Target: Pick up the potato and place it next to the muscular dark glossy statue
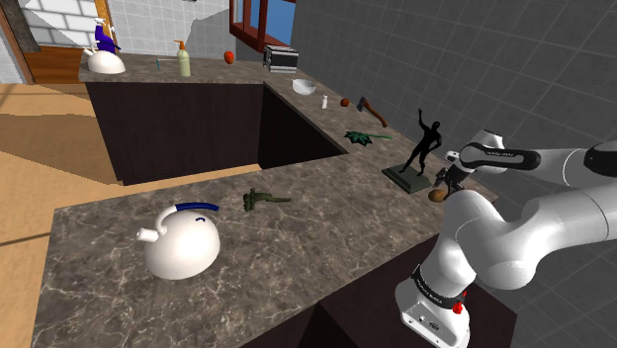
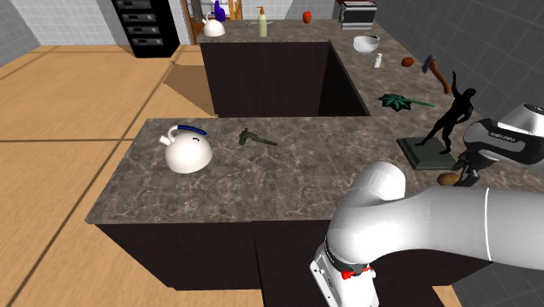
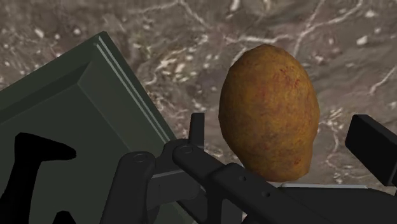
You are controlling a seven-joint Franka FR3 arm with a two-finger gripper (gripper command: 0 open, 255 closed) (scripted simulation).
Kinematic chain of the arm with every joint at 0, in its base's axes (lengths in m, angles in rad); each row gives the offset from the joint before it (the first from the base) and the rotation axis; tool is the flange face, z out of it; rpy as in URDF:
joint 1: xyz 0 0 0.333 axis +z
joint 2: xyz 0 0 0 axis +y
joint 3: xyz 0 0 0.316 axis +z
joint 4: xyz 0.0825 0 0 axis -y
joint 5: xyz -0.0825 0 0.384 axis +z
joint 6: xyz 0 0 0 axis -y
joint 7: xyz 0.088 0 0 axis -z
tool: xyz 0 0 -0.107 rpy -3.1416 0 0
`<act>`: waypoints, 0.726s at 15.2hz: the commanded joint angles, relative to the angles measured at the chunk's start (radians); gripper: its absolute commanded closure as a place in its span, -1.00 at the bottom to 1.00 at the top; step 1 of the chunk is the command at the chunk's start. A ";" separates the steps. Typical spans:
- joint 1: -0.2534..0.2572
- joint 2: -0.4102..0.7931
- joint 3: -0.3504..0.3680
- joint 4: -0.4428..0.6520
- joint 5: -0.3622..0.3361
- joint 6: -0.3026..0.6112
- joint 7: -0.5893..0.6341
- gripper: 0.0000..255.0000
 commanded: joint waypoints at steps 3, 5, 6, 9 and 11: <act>-0.053 0.044 0.086 0.002 0.066 -0.062 -0.029 -1.00; -0.053 0.044 0.086 0.002 0.065 -0.062 -0.029 -1.00; -0.053 0.044 0.086 0.002 0.065 -0.062 -0.029 -1.00; -0.053 0.044 0.086 0.002 0.065 -0.062 -0.029 -1.00; -0.053 0.044 0.086 0.002 0.065 -0.062 -0.029 -1.00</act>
